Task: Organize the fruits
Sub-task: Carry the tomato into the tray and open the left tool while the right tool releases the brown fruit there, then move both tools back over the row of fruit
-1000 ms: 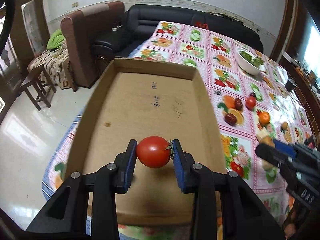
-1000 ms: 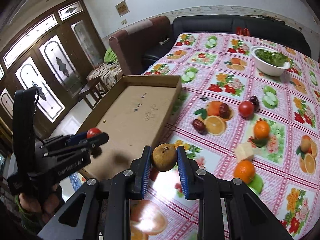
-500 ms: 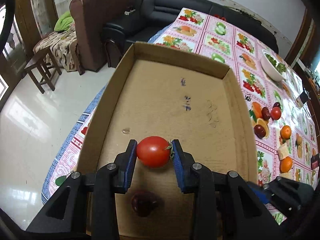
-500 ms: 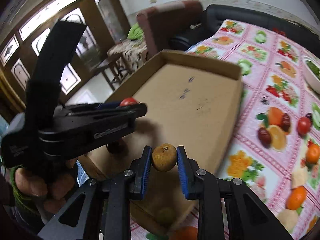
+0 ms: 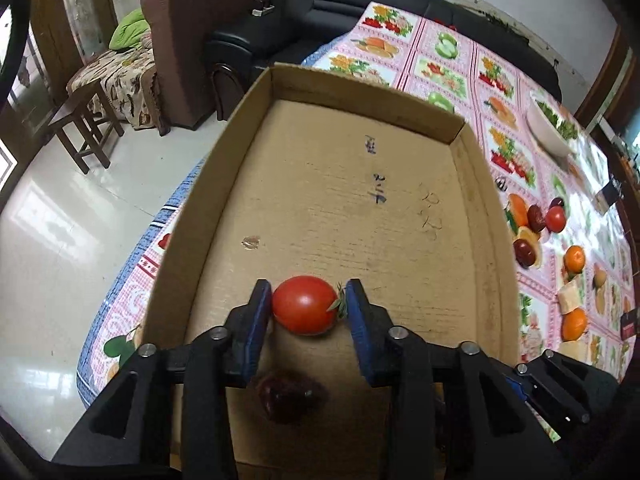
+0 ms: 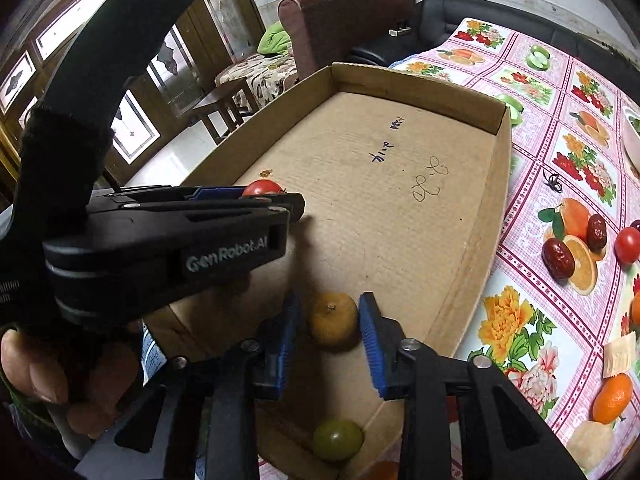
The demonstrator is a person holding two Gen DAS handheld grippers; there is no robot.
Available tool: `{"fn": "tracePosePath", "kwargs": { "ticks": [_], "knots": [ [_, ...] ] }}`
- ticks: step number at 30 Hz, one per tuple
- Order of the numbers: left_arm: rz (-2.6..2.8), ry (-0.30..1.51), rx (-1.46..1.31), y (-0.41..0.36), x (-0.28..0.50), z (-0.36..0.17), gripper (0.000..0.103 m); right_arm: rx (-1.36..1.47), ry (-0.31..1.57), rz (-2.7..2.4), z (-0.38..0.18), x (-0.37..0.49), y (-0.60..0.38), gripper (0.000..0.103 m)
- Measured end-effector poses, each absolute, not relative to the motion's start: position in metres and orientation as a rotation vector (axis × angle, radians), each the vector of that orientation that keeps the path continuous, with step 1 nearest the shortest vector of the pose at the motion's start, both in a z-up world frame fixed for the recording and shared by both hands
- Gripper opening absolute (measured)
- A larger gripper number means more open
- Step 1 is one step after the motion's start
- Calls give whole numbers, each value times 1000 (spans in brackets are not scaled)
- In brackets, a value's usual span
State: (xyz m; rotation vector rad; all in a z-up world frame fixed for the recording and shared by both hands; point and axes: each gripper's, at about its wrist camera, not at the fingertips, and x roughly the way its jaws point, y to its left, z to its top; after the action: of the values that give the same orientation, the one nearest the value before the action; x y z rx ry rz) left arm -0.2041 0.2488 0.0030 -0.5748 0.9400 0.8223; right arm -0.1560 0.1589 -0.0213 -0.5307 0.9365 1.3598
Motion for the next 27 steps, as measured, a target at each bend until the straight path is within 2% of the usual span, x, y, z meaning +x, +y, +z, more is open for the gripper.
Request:
{"fn": "tracePosePath", "kwargs": {
  "ticks": [12, 27],
  "knots": [
    [805, 862, -565, 226, -209, 35, 42, -400, 885, 1352, 16, -144, 107, 37],
    [652, 867, -496, 162, -172, 51, 43, -172, 879, 1092, 32, -54, -4, 39]
  ]
}}
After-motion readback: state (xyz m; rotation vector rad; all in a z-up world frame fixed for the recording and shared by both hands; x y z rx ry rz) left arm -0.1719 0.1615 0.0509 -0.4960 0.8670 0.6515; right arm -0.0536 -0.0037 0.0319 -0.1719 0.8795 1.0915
